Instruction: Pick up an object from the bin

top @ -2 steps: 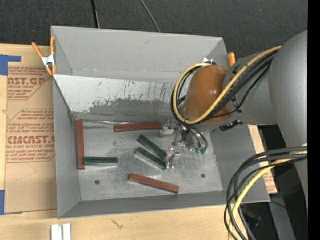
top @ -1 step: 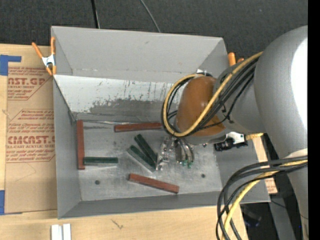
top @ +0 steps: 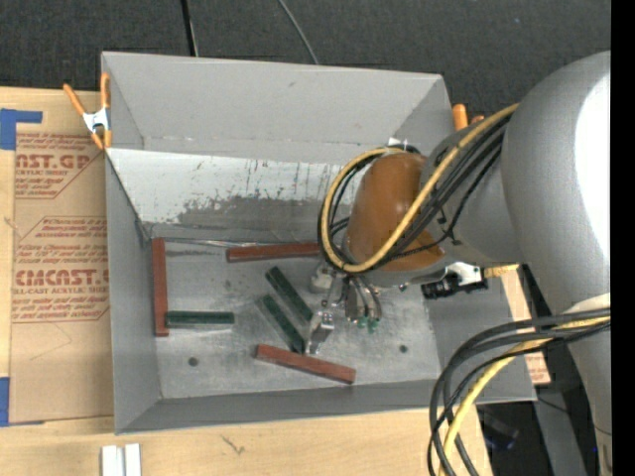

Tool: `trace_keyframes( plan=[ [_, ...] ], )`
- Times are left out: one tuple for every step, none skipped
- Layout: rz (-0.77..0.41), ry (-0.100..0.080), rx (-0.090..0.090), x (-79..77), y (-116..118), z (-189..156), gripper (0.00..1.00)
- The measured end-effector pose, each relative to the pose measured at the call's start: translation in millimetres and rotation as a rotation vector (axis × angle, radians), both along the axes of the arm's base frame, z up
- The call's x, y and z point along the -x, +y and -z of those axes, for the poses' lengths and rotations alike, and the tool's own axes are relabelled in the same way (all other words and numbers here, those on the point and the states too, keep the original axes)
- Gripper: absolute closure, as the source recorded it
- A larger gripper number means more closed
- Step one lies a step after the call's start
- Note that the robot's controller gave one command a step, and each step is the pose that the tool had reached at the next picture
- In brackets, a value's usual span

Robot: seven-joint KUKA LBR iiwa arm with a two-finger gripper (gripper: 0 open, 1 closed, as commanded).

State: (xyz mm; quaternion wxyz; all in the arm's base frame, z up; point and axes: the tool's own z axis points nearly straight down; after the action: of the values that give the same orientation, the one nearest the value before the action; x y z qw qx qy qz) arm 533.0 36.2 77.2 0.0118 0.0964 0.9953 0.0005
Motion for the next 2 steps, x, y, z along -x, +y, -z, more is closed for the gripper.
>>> trace_keyframes(
  plan=[
    [-0.002,0.005,-0.001,1.2,1.2,0.3,1.0],
    [-0.003,0.019,-0.002,5.4,2.1,4.3,0.0]
  ],
)
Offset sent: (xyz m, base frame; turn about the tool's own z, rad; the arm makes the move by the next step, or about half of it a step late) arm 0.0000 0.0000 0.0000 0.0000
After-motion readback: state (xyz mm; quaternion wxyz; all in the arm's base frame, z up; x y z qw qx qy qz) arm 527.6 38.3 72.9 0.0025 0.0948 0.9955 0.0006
